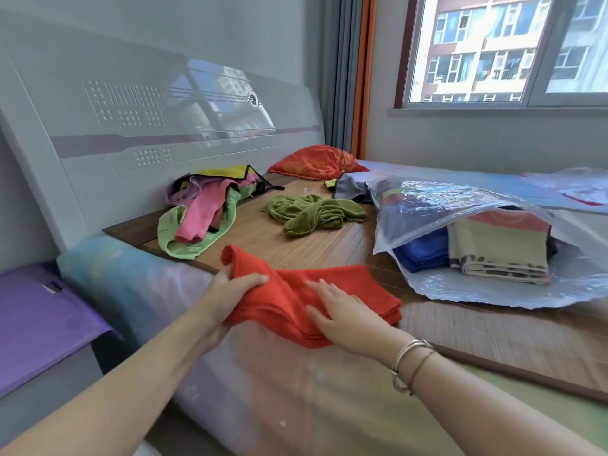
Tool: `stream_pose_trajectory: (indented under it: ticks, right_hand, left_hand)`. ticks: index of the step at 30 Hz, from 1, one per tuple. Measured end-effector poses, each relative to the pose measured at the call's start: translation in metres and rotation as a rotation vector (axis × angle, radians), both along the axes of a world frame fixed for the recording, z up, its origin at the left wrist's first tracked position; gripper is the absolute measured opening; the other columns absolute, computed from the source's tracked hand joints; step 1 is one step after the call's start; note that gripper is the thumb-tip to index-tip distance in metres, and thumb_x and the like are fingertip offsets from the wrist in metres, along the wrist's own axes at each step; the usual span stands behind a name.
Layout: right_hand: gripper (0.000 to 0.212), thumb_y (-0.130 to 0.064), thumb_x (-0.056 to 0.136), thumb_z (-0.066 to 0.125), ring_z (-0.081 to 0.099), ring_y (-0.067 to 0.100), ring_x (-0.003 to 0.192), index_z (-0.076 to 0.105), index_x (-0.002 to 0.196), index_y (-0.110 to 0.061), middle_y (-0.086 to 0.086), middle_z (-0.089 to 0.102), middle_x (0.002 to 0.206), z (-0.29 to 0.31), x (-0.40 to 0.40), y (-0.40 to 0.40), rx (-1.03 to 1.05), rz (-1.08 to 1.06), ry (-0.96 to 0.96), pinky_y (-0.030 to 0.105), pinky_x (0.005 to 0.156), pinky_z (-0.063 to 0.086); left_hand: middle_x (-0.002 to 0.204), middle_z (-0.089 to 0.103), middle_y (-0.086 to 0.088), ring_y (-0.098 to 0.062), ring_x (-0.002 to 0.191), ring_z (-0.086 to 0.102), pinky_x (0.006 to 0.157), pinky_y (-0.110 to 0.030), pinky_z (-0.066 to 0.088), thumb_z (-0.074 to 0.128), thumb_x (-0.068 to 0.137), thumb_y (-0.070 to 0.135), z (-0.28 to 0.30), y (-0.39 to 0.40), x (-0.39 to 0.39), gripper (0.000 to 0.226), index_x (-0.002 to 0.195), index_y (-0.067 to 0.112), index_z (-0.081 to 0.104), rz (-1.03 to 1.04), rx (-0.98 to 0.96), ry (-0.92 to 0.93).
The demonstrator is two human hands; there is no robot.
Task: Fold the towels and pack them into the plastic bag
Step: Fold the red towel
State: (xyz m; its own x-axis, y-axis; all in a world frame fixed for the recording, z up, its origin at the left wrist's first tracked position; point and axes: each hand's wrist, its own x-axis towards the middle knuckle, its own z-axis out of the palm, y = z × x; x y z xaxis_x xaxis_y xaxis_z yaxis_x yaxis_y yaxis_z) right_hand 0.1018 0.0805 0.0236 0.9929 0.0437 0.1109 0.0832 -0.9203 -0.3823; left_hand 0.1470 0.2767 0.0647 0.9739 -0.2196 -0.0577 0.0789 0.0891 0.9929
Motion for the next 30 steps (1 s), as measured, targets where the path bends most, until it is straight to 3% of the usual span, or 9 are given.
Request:
stream_pose_trajectory:
  ticks: [3,6,9,13,16,19,23,27,30]
  right_hand:
    - [0.029,-0.033,0.101,0.039,0.058,0.017,0.107,0.048,0.124,-0.018,0.001,0.062,0.114,0.016,-0.011,-0.019,0.359,-0.177,-0.291,0.03,0.087,0.043]
    - [0.009,-0.026,0.099,0.042,0.058,0.012,0.091,0.045,0.108,-0.024,-0.006,0.06,0.098,0.018,-0.024,-0.035,0.491,-0.275,-0.526,0.028,0.078,0.041]
    - [0.01,-0.031,0.096,0.046,0.057,0.011,0.092,0.046,0.105,-0.027,-0.009,0.056,0.098,0.013,-0.027,-0.046,0.467,-0.286,-0.602,0.032,0.082,0.047]
    - [0.036,-0.044,0.09,0.055,0.051,0.019,0.109,0.048,0.114,-0.018,0.0,0.053,0.112,0.002,-0.017,-0.058,0.383,-0.429,-0.346,0.036,0.095,0.044]
    - [0.062,-0.055,0.082,0.058,0.048,0.027,0.118,0.044,0.123,-0.011,0.007,0.053,0.122,0.006,-0.002,-0.063,0.439,-0.569,-0.046,0.04,0.099,0.041]
    - [0.08,-0.05,0.074,0.068,0.052,0.029,0.118,0.039,0.133,-0.005,0.011,0.054,0.126,0.02,0.011,-0.066,0.684,-0.626,0.125,0.041,0.1,0.044]
    - [0.093,-0.048,0.045,0.085,0.066,0.029,0.099,0.055,0.125,-0.009,0.012,0.066,0.112,0.029,0.006,-0.069,1.003,-0.522,0.277,0.042,0.089,0.054]
    - [0.027,-0.019,0.078,0.076,0.069,0.022,0.076,0.066,0.1,-0.007,0.012,0.072,0.088,0.042,-0.023,-0.093,1.184,-0.451,0.261,0.03,0.068,0.056]
    - [0.02,-0.007,0.079,0.068,0.066,0.024,0.075,0.067,0.099,-0.006,0.014,0.071,0.088,0.055,-0.053,-0.134,1.154,-0.426,0.057,0.032,0.072,0.055]
  left_hand:
    - [0.104,0.064,-0.006,-0.016,0.081,0.064,0.059,-0.031,0.059,0.065,0.089,0.016,0.025,-0.037,0.003,0.025,0.112,0.02,0.057,-0.113,0.059,-0.084]
    - [0.106,0.062,-0.002,-0.013,0.086,0.062,0.065,-0.027,0.056,0.06,0.093,0.034,0.023,-0.077,0.002,0.013,0.103,0.027,0.058,-0.334,0.293,-0.092]
    - [0.113,0.064,0.004,-0.012,0.099,0.061,0.08,-0.023,0.05,0.047,0.096,0.048,0.004,-0.104,0.002,0.029,0.112,0.028,0.06,-0.477,0.431,-0.078]
    - [0.105,0.069,-0.001,-0.013,0.097,0.062,0.079,-0.014,0.049,0.048,0.099,0.013,-0.011,-0.1,0.007,0.021,0.106,0.014,0.068,-0.174,0.233,-0.301]
    - [0.103,0.065,-0.006,-0.018,0.092,0.061,0.087,-0.036,0.053,0.06,0.087,0.009,-0.028,-0.082,0.022,0.013,0.094,0.02,0.064,0.188,0.389,-0.387]
    - [0.115,0.057,-0.008,-0.022,0.102,0.06,0.093,-0.045,0.051,0.068,0.085,0.014,-0.037,-0.078,0.022,0.029,0.109,0.027,0.057,0.076,0.423,-0.229]
    - [0.119,0.057,-0.01,-0.019,0.102,0.059,0.093,-0.045,0.052,0.069,0.084,0.01,-0.035,-0.09,0.011,0.043,0.12,0.03,0.058,0.012,0.385,-0.285]
    - [0.121,0.054,-0.007,-0.017,0.108,0.056,0.093,-0.042,0.051,0.07,0.084,0.013,-0.022,-0.113,-0.006,0.044,0.123,0.029,0.056,-0.058,0.376,-0.389]
    - [0.12,0.051,-0.003,-0.016,0.102,0.057,0.083,-0.032,0.051,0.071,0.086,0.022,-0.012,-0.144,-0.02,0.04,0.12,0.029,0.052,-0.107,0.344,-0.47]
